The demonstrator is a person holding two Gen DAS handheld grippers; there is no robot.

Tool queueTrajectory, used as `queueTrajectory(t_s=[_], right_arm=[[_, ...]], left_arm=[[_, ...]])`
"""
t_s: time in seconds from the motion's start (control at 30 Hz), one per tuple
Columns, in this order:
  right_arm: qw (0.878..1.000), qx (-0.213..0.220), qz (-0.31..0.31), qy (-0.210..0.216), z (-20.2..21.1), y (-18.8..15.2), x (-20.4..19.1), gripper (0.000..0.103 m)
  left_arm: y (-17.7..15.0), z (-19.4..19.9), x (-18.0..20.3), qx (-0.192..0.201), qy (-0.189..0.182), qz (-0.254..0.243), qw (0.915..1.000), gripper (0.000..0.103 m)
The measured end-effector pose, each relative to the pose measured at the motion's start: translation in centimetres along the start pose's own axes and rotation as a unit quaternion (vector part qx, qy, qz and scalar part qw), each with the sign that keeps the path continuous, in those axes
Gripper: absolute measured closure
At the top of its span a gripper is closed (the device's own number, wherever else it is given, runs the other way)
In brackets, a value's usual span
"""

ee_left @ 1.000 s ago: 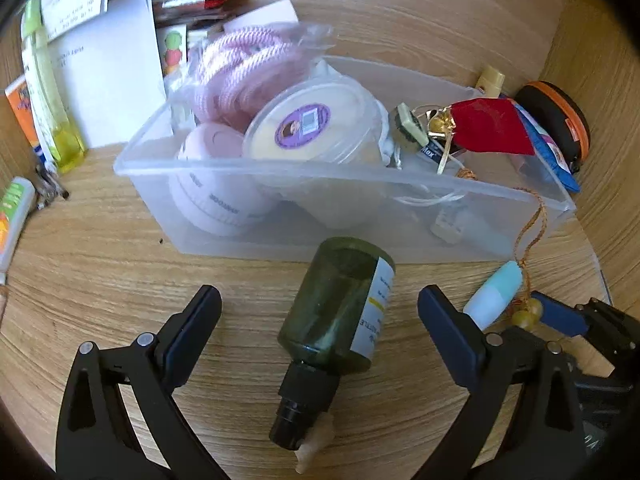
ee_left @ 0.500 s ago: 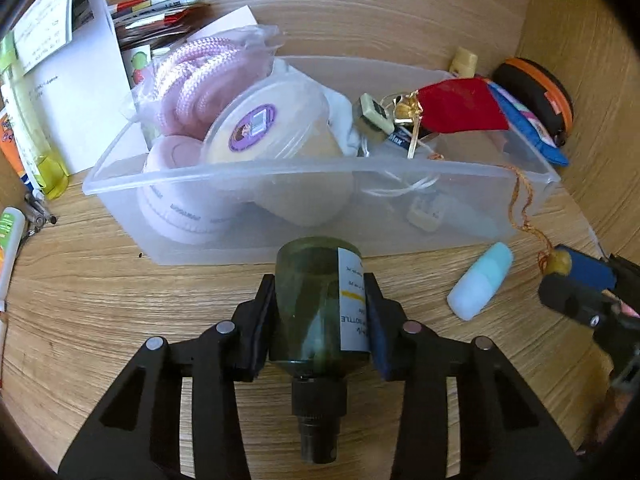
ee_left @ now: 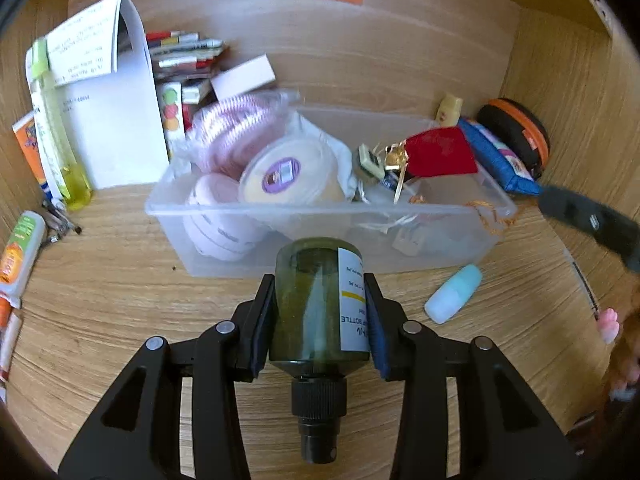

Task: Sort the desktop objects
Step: 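Carry the spray bottle and the gourd beads over the clear box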

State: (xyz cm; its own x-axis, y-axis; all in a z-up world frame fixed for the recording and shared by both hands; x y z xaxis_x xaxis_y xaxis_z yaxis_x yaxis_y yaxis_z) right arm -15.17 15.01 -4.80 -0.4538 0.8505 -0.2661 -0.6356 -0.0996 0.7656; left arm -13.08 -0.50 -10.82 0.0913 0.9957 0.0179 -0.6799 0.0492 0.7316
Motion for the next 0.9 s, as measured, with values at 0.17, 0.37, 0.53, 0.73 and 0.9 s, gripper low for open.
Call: queueTrajectory(t_s=[0.17,0.37,0.53,0.73,0.9], right_arm=[[1.0,0.017,0.007,0.001,-0.9,3.2,-0.6,0.063],[1.0,0.021,0.019,0.01,-2.4,6.4,-1.5,0.063],[0.999,0.002,0.035,0.012,-4.7,6.8,-2.1,0.063],[0.999,-0.039,0.033,0.015,-7.5,4.9,-1.2,0.063],[0.998,-0.058,0.028,0.024,-8.7,4.0,-0.6,0.063]], left_arm=[[1.3,1.1,-0.6,0.014,-0.003,-0.001,0.9999,0.062],[3.5,2.4,-1.1,0.033,-0.009,-0.003,0.9994,0.062],[5.8,2.7,-0.9,0.046,-0.011,-0.007,0.9988,0.062],[7.5,1.3,-0.5,0.043,-0.019,-0.01,0.9988,0.062],[8.5,-0.5,0.4,0.035,-0.026,-0.018,0.9989,0.062]])
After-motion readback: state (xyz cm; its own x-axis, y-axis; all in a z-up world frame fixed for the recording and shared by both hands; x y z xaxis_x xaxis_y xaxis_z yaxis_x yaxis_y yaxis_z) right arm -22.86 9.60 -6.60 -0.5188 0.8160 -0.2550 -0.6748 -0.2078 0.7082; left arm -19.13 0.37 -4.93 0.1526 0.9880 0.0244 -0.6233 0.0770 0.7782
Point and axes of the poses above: each gripper's, at about its wrist camera, not at the fingertips, and z roughly against the way its jaws point, x to its right, y to its top, the point moved 5 cm from there along -z, roughly the way its jaws point, and after that the axes turned 7 degrees about -z, right-handed, at the moved point
